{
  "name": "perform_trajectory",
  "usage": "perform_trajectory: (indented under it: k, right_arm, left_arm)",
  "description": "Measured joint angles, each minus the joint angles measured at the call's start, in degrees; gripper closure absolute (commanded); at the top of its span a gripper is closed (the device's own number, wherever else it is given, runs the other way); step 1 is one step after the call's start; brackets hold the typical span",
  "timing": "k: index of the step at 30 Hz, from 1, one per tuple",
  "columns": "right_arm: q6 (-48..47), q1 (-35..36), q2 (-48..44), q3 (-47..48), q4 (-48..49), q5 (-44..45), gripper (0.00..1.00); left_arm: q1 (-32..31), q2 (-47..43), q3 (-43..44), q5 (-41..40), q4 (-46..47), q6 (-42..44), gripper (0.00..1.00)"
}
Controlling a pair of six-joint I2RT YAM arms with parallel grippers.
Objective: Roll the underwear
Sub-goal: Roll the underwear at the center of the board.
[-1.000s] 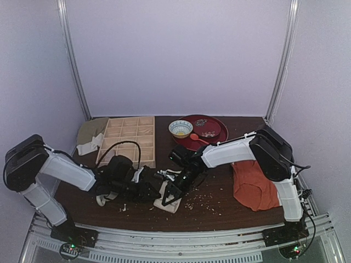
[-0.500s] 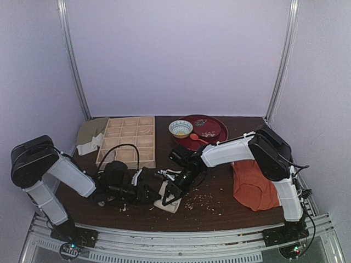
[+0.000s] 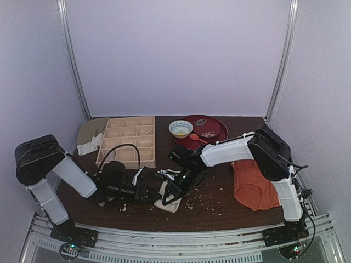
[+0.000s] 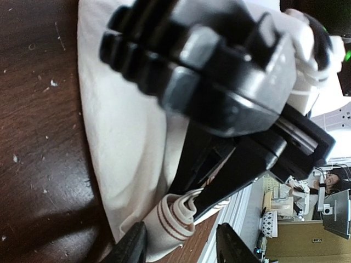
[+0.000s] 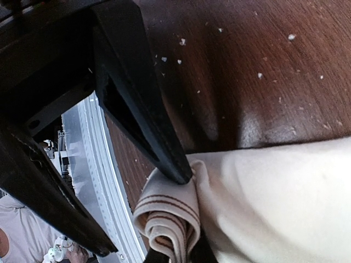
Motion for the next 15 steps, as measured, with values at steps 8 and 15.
perform_trajectory:
  k: [8,15]
  right_arm:
    - [-0.02,0.0,0.31,0.52,-0.52,-0.02,1.0]
    - [-0.07,0.0,0.66,1.14,-1.18,0.0,1.0]
  left_arm:
    - [-0.02,-1.84,0.92,-0.22,-4.94,3.48,0.48]
    - [-0.02,-3.8,2.62,-1.25,-12.55,7.3,0.55]
